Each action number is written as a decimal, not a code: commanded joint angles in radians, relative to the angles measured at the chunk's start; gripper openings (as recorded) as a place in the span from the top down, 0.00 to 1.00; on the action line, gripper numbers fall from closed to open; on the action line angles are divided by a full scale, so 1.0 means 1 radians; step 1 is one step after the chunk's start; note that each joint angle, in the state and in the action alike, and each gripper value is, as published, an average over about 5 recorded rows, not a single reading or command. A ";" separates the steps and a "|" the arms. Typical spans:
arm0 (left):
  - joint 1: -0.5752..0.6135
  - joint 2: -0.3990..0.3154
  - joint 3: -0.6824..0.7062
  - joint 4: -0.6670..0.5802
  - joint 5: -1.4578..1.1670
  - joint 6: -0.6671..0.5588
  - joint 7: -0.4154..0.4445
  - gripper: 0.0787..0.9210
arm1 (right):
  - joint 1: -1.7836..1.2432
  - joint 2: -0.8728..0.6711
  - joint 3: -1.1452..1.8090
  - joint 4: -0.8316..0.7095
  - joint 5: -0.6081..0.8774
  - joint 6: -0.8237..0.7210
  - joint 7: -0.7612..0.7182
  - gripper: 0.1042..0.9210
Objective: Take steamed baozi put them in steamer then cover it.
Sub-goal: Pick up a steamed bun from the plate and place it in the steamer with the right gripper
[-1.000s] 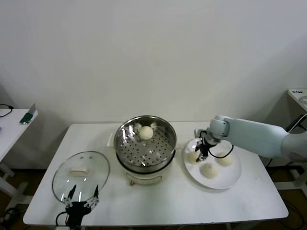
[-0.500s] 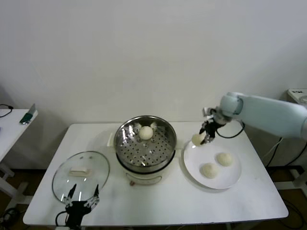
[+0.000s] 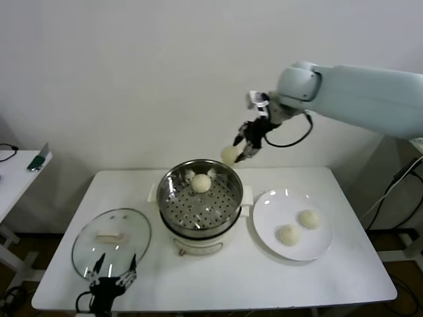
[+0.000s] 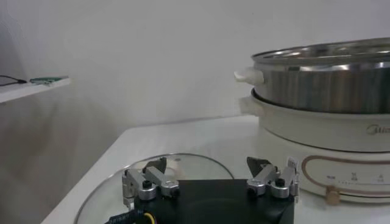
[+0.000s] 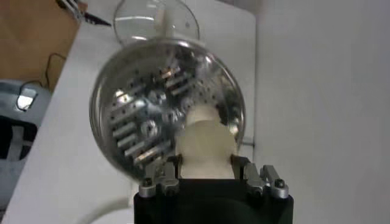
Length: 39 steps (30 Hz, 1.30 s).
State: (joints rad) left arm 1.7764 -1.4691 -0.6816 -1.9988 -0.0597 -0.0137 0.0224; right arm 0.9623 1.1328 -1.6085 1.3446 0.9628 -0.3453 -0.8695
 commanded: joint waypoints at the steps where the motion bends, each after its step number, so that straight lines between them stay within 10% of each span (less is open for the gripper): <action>1: 0.008 0.001 -0.005 -0.009 -0.003 -0.001 0.000 0.12 | -0.033 0.261 -0.005 0.025 0.103 -0.093 0.121 0.43; 32: -0.005 0.007 -0.009 0.010 -0.010 0.001 0.001 0.12 | -0.353 0.448 -0.001 -0.309 -0.092 -0.112 0.174 0.43; 39: -0.005 0.006 -0.007 0.011 -0.007 0.003 0.002 0.12 | -0.317 0.386 0.024 -0.249 -0.086 -0.091 0.153 0.27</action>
State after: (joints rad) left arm 1.7713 -1.4618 -0.6907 -1.9886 -0.0698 -0.0126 0.0237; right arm 0.6394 1.5391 -1.6002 1.0767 0.8842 -0.4491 -0.7027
